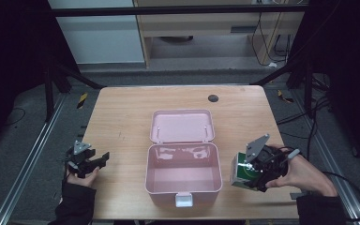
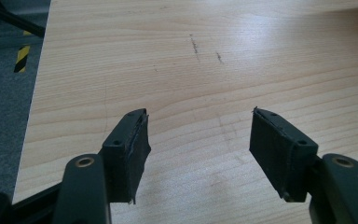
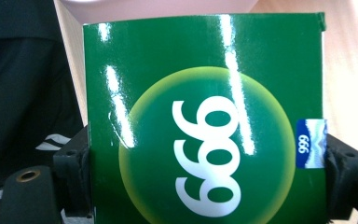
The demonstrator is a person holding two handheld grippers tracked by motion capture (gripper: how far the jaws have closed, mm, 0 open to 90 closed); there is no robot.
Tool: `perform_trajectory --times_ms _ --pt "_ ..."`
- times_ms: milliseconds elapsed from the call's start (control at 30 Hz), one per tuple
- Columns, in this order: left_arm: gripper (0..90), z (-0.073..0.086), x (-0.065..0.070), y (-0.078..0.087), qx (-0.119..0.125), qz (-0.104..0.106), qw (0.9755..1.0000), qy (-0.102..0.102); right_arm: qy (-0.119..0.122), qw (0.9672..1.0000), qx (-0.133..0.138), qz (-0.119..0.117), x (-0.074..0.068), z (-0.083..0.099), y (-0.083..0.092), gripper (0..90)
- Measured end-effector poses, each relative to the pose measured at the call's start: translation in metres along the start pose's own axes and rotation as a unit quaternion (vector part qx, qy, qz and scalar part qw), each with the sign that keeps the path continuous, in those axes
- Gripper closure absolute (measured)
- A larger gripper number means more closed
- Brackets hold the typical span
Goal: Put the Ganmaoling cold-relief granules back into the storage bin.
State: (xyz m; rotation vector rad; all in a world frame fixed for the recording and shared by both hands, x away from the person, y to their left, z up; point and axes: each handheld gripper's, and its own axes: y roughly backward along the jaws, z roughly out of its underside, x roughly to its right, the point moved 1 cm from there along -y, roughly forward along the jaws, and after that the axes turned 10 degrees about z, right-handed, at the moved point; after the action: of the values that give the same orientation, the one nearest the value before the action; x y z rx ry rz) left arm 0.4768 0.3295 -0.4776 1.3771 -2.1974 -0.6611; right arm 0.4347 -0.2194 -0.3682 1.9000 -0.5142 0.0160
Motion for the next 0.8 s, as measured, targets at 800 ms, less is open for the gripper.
perform_trajectory --times_ms 800 --pt "36.3 0.000 -0.001 -0.001 -0.004 0.001 1.0000 0.001 0.041 0.9990 0.012 0.011 0.012 -0.041 0.049 15.8"
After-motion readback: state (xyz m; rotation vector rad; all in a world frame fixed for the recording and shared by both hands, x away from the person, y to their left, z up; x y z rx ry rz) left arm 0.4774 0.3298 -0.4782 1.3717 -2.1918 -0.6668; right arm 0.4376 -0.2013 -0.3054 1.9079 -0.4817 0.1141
